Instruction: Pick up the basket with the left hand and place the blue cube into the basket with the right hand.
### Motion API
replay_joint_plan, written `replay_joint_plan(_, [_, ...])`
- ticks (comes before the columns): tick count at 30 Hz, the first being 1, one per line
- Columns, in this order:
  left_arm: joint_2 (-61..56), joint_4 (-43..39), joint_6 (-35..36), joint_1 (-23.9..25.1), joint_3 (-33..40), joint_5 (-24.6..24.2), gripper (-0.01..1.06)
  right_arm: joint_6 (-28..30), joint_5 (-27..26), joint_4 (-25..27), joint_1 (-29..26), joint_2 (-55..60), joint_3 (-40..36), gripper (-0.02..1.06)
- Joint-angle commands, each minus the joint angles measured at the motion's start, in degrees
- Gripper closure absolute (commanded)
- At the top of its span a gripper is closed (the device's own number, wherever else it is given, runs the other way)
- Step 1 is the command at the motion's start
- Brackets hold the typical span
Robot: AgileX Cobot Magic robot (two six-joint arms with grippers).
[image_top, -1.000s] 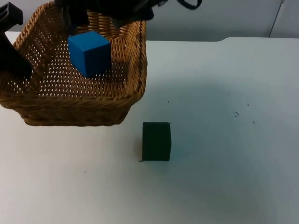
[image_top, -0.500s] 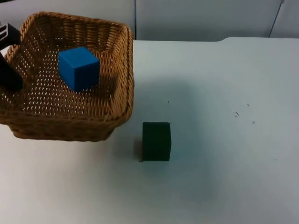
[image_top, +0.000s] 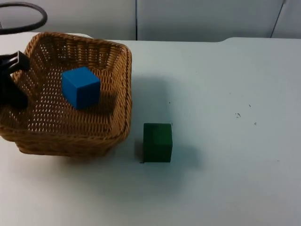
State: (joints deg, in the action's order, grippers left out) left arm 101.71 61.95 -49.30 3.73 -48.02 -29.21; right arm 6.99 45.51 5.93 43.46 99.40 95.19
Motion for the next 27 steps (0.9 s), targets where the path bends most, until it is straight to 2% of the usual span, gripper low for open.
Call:
replay_joint_plan(1, [1.1, 2.6, -1.5, 0.0, -0.2, 1.2, 1.05, 0.7, -2.7, -0.1, 0.3, -2.5, -3.3, 0.22])
replay_joint_plan(7, [2.9, 2.6, -1.7, 0.0, -0.2, 2.6, 1.05, 0.7, -7.1, -0.1, 0.3, -7.3, -11.0, 0.22])
replay_joint_plan(11, [4.1, 2.6, -3.2, 0.0, -0.2, 3.7, 1.05, 0.7, -11.8, -0.1, 0.3, -13.7, -19.9, 0.22])
replay_joint_plan(16, [4.6, 2.1, -4.3, 0.0, -0.2, 5.1, 1.05, 0.5, -13.9, 0.2, 0.3, -18.9, -25.4, 0.22])
replay_joint_plan(27, [5.5, 1.9, -4.3, 0.0, -0.2, 7.4, 1.02, 0.2, -13.9, 0.3, 0.3, -26.9, -29.2, 0.22])
